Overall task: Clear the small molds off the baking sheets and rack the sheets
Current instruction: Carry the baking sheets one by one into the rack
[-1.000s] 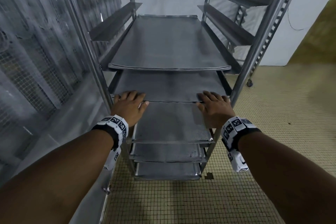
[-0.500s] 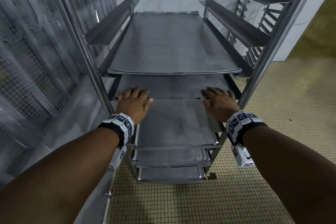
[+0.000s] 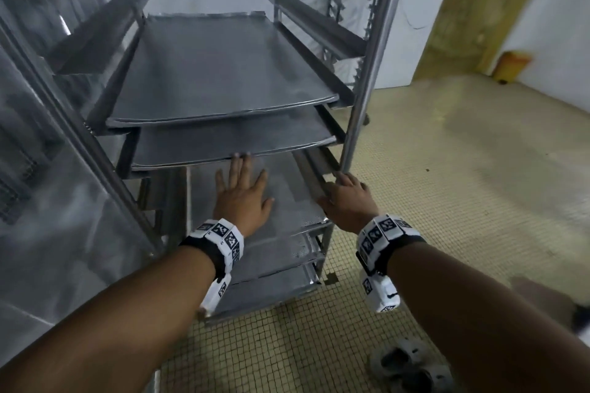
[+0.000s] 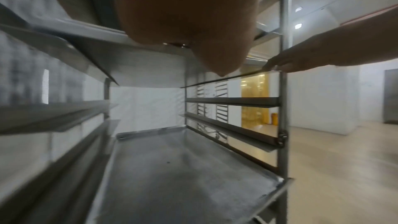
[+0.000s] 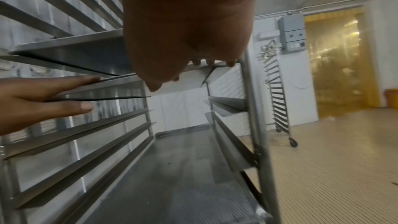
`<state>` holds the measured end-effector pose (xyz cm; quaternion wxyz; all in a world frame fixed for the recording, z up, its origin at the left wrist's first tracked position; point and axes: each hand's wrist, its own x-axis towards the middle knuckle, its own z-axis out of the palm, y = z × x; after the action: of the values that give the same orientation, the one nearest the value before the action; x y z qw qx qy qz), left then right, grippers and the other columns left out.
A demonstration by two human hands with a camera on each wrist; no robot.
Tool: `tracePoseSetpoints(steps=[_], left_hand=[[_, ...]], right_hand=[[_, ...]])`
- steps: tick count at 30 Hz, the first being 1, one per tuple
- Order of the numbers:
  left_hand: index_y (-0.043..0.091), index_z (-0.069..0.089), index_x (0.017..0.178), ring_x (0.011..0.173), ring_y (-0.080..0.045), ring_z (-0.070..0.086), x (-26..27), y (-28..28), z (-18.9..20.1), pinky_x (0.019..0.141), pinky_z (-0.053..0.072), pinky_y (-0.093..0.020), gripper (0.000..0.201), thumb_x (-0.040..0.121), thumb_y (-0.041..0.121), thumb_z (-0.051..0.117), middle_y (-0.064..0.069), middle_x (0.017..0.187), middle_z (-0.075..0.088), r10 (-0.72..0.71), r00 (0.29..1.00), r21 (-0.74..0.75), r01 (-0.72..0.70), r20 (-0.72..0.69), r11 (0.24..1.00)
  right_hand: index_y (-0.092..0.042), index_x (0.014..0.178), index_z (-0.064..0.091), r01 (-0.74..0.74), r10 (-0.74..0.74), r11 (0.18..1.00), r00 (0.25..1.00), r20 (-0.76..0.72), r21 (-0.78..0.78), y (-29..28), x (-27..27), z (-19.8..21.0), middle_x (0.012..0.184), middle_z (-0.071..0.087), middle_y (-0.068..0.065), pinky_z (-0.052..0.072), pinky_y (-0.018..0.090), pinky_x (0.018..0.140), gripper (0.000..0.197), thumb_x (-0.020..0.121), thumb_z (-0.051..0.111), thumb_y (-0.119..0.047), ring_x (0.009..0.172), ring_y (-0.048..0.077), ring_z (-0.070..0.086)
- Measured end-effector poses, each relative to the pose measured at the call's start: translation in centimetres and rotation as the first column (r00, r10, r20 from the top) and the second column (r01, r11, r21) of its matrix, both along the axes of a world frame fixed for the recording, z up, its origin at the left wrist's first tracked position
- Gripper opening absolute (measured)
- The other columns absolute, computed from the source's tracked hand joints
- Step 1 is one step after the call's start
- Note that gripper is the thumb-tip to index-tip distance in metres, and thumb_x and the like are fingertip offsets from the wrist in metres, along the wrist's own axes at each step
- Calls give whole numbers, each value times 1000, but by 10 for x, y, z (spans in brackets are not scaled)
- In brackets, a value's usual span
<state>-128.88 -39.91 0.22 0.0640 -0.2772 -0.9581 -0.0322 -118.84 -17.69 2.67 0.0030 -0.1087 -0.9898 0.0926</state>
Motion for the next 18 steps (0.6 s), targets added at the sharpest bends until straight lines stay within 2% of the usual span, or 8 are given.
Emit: tracePoseSetpoints(steps=[1, 3, 4, 5, 7, 10, 13, 18], left_hand=[[24, 32, 155, 155, -35, -1, 5, 13, -2, 119, 7, -61, 65, 99, 54, 41, -11, 168, 13, -40, 999, -18, 40, 12, 999], [23, 56, 136, 140, -33, 39, 26, 52, -4, 112, 31, -54, 49, 97, 51, 46, -8, 146, 53, -160, 986, -4, 160, 47, 987], [22, 63, 123, 122, -31, 57, 39, 72, -4, 99, 45, -46, 41, 97, 50, 48, -7, 127, 67, -216, 974, 34, 214, 70, 976], [21, 65, 114, 104, -30, 66, 53, 92, -4, 84, 51, -39, 36, 97, 49, 48, -6, 112, 73, -268, 957, 81, 261, 106, 962], [20, 65, 112, 93, -28, 69, 87, 132, -5, 74, 53, -36, 34, 97, 47, 49, -5, 103, 74, -361, 915, 135, 341, 180, 930], [22, 62, 127, 102, -27, 67, 145, 186, -9, 84, 56, -40, 42, 97, 48, 51, -4, 113, 72, -479, 831, 133, 461, 283, 877], [26, 62, 129, 101, -24, 66, 208, 234, -16, 86, 55, -39, 44, 95, 52, 51, -1, 113, 72, -569, 738, 112, 571, 362, 813], [27, 59, 134, 101, -20, 66, 313, 304, -34, 89, 56, -39, 50, 93, 54, 55, 3, 118, 70, -636, 563, 66, 719, 527, 692]], right_hand=[[-28, 138, 56, 26, -26, 1000, 1000, 10, -5, 8, 11, -3, 154, 42, 5, 25, 51, 115, 44, 101, 43, -49, 145, 28, 29], [-27, 134, 59, 133, -133, 991, 990, 46, -8, 35, 48, -13, 144, 54, 1, 32, 49, 111, 44, 101, 42, -52, 137, 26, 41], [-27, 133, 59, 190, -189, 982, 979, 71, -8, 51, 69, -17, 141, 57, 1, 35, 48, 109, 46, 101, 42, -54, 134, 25, 45], [-26, 133, 59, 249, -247, 968, 964, 101, -7, 66, 93, -21, 138, 59, 2, 37, 47, 108, 46, 101, 42, -54, 131, 26, 48], [-25, 132, 60, 371, -365, 929, 918, 154, -13, 95, 148, -27, 133, 62, 4, 42, 45, 105, 46, 101, 43, -54, 125, 27, 53], [-24, 123, 64, 542, -529, 840, 827, 191, -19, 131, 237, -35, 121, 67, 5, 50, 41, 94, 42, 100, 46, -53, 112, 27, 61], [-22, 115, 67, 687, -662, 725, 716, 224, -51, 160, 329, -43, 115, 69, 6, 53, 37, 85, 38, 98, 48, -50, 107, 29, 64], [-20, 126, 63, 838, -791, 542, 536, 295, -70, 195, 475, -63, 129, 64, 5, 47, 35, 90, 39, 100, 49, -46, 119, 26, 59]])
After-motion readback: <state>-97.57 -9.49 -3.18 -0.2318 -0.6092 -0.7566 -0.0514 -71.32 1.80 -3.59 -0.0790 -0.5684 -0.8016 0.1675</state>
